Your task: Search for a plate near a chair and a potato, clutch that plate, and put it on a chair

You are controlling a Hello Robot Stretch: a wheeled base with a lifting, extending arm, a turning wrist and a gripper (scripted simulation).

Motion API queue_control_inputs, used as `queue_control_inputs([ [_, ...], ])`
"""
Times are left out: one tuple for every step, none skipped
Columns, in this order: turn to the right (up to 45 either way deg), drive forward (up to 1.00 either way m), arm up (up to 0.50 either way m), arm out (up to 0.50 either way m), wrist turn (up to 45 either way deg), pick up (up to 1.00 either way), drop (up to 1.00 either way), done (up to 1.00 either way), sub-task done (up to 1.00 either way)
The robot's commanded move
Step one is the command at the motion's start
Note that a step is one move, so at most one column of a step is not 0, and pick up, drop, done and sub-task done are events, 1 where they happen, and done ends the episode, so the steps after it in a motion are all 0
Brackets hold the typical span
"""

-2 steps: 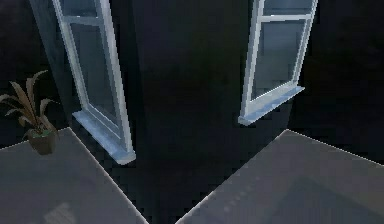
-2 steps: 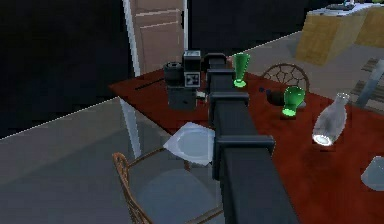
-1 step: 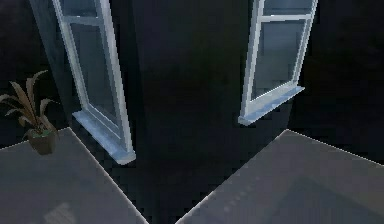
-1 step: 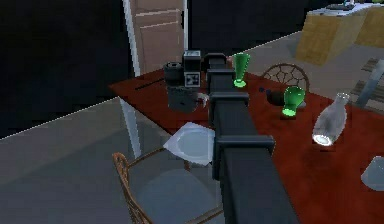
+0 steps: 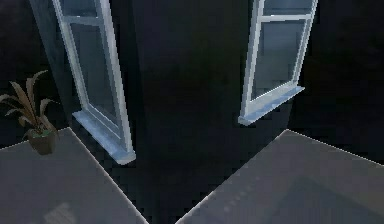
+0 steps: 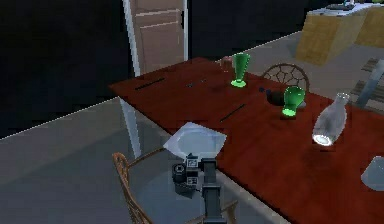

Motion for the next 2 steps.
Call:
queue_control_inputs([
  [0.0,0.00,0.00,0.00,0.0,1.00,0.00,0.00,0.00],
  [0.0,0.00,0.10,0.00,0.0,0.00,0.00,0.00,0.00],
])
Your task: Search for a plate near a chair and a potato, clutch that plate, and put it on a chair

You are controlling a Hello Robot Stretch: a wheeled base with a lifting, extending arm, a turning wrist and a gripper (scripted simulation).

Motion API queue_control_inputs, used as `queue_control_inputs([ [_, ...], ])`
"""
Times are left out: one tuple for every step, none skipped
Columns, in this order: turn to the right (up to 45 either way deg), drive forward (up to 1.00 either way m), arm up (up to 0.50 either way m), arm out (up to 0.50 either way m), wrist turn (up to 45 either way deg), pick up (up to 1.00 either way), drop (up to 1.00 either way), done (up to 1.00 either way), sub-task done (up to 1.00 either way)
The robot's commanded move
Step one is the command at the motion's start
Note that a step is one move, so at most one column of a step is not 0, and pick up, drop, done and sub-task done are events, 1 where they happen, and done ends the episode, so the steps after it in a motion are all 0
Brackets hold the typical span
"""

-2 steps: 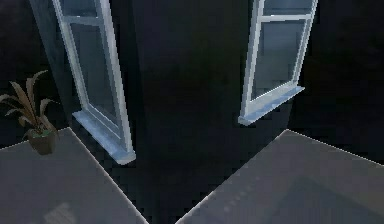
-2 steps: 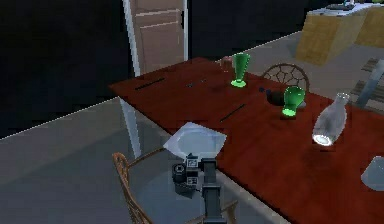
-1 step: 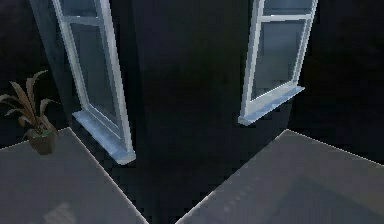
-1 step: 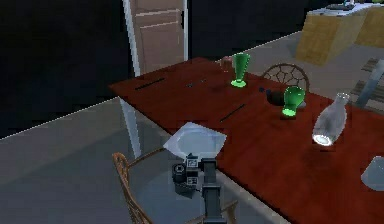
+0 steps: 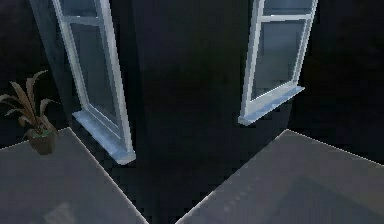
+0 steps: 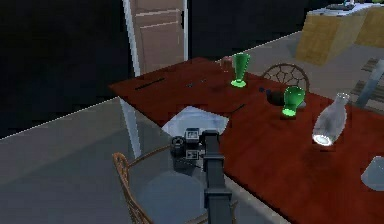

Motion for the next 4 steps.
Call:
queue_control_inputs([
  [0.0,0.00,0.20,0.00,0.0,0.00,0.00,0.00,0.00],
  [0.0,0.00,0.00,0.00,-45.0,0.00,0.00,0.00,0.00],
  [0.0,0.00,0.00,0.00,-45.0,0.00,0.00,0.00,0.00],
  [0.0,0.00,0.00,0.00,-45.0,0.00,0.00,0.00,0.00],
])
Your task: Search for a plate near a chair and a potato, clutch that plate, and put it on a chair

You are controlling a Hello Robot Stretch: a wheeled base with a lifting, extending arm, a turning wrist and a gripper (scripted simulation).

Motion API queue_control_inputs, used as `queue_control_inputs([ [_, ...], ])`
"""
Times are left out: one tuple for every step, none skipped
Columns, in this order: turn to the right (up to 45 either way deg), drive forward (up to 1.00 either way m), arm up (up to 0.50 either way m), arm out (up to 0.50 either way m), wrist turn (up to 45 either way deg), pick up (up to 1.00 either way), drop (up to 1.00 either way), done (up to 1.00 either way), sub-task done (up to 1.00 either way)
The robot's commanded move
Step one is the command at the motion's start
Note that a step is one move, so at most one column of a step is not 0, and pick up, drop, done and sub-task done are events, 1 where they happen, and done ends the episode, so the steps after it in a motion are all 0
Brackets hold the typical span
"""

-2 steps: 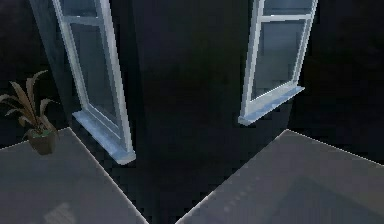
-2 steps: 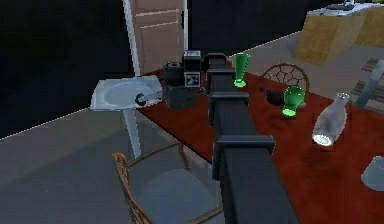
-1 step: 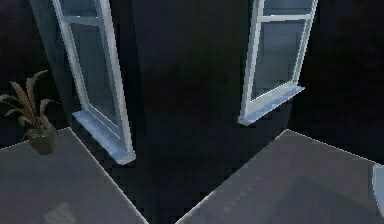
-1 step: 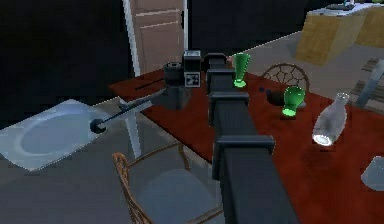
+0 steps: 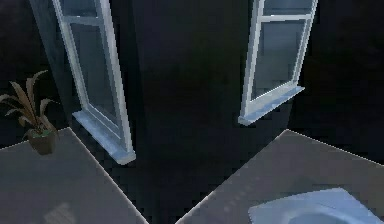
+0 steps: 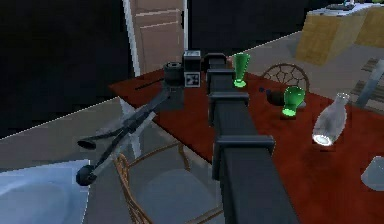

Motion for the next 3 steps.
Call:
queue_control_inputs([
  [0.0,0.00,0.00,0.00,-15.0,0.00,0.00,0.00,0.00],
  [0.0,0.00,0.00,-0.28,0.0,0.00,0.00,0.00,0.00],
  [45.0,0.00,0.00,0.00,0.0,0.00,0.00,0.00,0.00],
])
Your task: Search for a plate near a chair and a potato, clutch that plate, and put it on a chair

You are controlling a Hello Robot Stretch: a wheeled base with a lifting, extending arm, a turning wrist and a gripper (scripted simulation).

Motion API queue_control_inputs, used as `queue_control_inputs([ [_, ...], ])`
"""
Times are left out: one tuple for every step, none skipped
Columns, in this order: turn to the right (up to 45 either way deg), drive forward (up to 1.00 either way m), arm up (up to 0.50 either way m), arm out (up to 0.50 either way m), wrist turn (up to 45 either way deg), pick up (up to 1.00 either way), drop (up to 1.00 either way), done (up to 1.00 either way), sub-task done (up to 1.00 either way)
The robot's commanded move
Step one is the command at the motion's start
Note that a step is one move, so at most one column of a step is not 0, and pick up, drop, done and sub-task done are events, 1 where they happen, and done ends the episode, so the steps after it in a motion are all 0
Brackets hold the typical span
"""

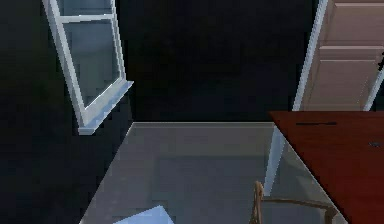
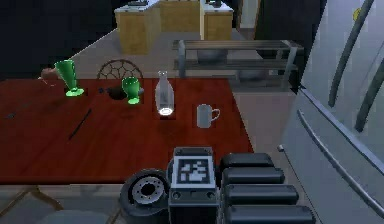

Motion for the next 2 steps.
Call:
queue_control_inputs([
  [12.0,0.00,0.00,0.00,0.0,0.00,0.00,0.00,0.00],
  [0.0,0.20,0.00,0.00,0.0,0.00,0.00,0.00,0.00],
])
